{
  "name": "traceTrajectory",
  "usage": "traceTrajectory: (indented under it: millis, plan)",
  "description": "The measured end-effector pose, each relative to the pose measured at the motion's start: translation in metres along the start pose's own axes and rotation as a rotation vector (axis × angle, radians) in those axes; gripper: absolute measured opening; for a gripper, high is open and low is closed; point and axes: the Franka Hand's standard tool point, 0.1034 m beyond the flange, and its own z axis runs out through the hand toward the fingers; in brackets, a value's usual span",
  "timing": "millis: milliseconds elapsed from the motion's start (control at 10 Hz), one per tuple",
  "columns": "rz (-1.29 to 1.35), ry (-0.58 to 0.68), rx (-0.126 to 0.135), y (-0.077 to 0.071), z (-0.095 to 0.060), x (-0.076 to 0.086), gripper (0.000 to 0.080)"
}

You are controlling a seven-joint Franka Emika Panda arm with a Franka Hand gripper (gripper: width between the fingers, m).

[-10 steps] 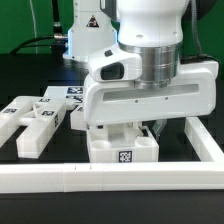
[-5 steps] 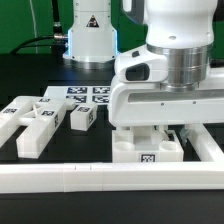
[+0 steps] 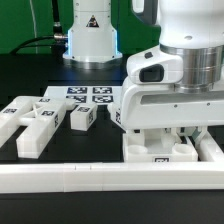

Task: Assemble chair

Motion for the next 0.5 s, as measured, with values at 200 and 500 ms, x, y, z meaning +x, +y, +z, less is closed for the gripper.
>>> traceTrajectory:
  millis: [200,500]
  plan:
    - [-0.011,0.001,0.000,-0.0002,-0.0004,0.0006,0.0034]
    - [-0.016,0.003,-0.003,0.0030,-0.0028,0.0009,0.0116]
